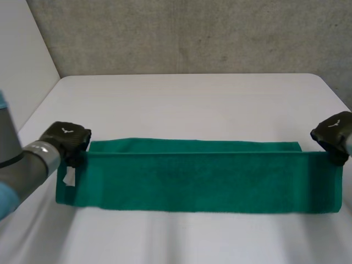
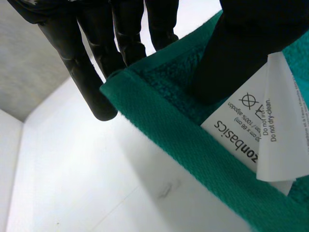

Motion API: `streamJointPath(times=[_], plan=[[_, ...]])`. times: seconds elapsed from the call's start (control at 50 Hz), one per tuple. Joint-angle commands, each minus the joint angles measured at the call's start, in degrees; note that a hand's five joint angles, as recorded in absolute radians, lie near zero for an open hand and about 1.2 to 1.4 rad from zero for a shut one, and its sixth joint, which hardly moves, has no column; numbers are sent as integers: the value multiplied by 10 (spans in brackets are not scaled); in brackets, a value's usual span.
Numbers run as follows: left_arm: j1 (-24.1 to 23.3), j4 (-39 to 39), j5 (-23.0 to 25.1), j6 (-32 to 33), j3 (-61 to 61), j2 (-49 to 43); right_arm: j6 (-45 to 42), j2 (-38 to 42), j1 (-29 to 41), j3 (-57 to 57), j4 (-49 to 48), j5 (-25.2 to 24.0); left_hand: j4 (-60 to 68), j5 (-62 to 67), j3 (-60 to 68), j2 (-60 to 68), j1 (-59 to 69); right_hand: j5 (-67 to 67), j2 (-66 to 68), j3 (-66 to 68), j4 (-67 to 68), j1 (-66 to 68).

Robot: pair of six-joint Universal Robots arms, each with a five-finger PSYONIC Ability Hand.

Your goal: Fold the towel.

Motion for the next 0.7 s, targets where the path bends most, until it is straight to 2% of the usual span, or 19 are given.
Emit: streamJointPath(times=[0.02,0.04,0.1,0.14,0.16,0.18,0.22,0.26,0.3,0.34,0.44,0.58,0.7], plan=[[-13,-28,-1,76,200,-98,2,113,36,-163,3,47,114,149,117,114,139,135,125,121,119,242],[-13,-28,-1,76,200,-98,2,113,36,-163,3,47,114,149,117,114,139,135,125,121,119,242],[-23,6,1,68,289,-93,35,124,51,-322,-35,54,114,149,117,114,139,135,125,121,119,242],[-25,29,0,64,310,-89,103,124,58,-395,-109,56,114,149,117,114,139,135,125,121,119,242],[-32,92,-1,47,340,-75,131,123,58,-408,-140,57,114,149,117,114,139,135,125,121,119,242],[-37,208,-1,-5,339,-39,157,115,55,-409,-173,56,114,149,117,114,139,135,125,121,119,242],[-33,287,-8,-53,330,-15,213,83,52,-391,-263,55,114,149,117,114,139,135,125,121,119,242],[-25,366,-27,-118,312,13,224,46,52,-369,-302,54,114,149,117,114,139,135,125,121,119,242],[-16,369,-37,-149,301,24,220,2,53,-340,-308,50,114,149,117,114,139,135,125,121,119,242],[-2,340,-31,-173,290,28,217,-5,54,-324,-296,44,114,149,117,114,139,135,125,121,119,242],[4,264,-10,-195,265,17,214,22,57,-289,-251,14,114,149,117,114,139,135,125,121,119,242],[4,252,-3,-197,191,-24,201,44,60,-227,-206,-11,114,149,117,114,139,135,125,121,119,242],[-1,252,-1,-195,142,-60,182,121,62,-188,-188,-14,114,149,117,114,139,135,125,121,119,242]])
